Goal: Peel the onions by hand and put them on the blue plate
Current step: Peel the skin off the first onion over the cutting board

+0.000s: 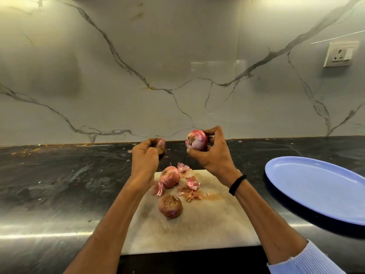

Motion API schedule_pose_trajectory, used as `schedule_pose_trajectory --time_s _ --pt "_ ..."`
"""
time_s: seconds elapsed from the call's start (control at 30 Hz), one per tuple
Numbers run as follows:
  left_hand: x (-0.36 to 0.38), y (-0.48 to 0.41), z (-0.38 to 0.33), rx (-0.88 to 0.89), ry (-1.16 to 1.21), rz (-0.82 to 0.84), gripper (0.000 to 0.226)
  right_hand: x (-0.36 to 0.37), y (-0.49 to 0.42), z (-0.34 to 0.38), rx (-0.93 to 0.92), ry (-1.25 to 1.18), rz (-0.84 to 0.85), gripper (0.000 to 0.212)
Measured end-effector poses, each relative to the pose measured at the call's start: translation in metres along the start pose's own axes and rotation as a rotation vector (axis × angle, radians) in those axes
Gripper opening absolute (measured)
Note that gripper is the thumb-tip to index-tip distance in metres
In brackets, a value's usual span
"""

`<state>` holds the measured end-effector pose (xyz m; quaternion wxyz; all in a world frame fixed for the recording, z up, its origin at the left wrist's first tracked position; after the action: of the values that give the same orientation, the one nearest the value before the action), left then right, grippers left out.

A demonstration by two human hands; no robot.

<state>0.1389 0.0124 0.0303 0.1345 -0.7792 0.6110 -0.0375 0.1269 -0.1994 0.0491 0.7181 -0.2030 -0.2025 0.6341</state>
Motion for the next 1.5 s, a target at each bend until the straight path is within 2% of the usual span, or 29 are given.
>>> schedule_pose_trajectory --time_s 0.2,0.47,0.63,0.83,0.97,1.17,1.5 --pt "-0.001 0.003 -0.006 0.138 -0.348 -0.004 0.016 0.001 0.0 -0.004 0.012 -0.027 0.017 0.059" --pt "0.025 0.016 -0.021 0.212 -0.195 0.257 0.045 0.007 0.003 0.003 -0.062 0.111 0.051 0.06" --pt "0.027 0.018 -0.029 0.327 -0.333 0.226 0.057 0.012 0.006 0.009 -0.111 0.162 0.1 0.061" --pt "0.036 0.022 -0.027 0.339 -0.304 0.288 0.08 0.02 0.006 0.009 -0.189 0.214 0.169 0.063" --pt "0.036 0.026 -0.032 0.355 -0.241 0.306 0.072 0.025 0.007 0.007 -0.203 0.279 0.176 0.069" --pt "0.035 0.023 -0.029 0.322 -0.095 0.273 0.038 0.02 0.005 0.007 -0.205 0.301 0.137 0.069" --pt "0.032 0.017 -0.015 0.267 -0.01 0.18 0.03 0.025 0.007 0.001 -0.177 0.229 0.169 0.069"
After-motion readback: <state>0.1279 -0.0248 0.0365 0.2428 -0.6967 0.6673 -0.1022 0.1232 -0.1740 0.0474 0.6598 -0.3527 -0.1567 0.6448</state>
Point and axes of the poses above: each hand's wrist, its own y-axis away from the middle knuckle, its own x-axis out of the palm, z = x × y, the point moved 9 cm from there along -y, towards the middle knuckle, and after that the axes turned 14 degrees about -y, right-handed, at the moved point
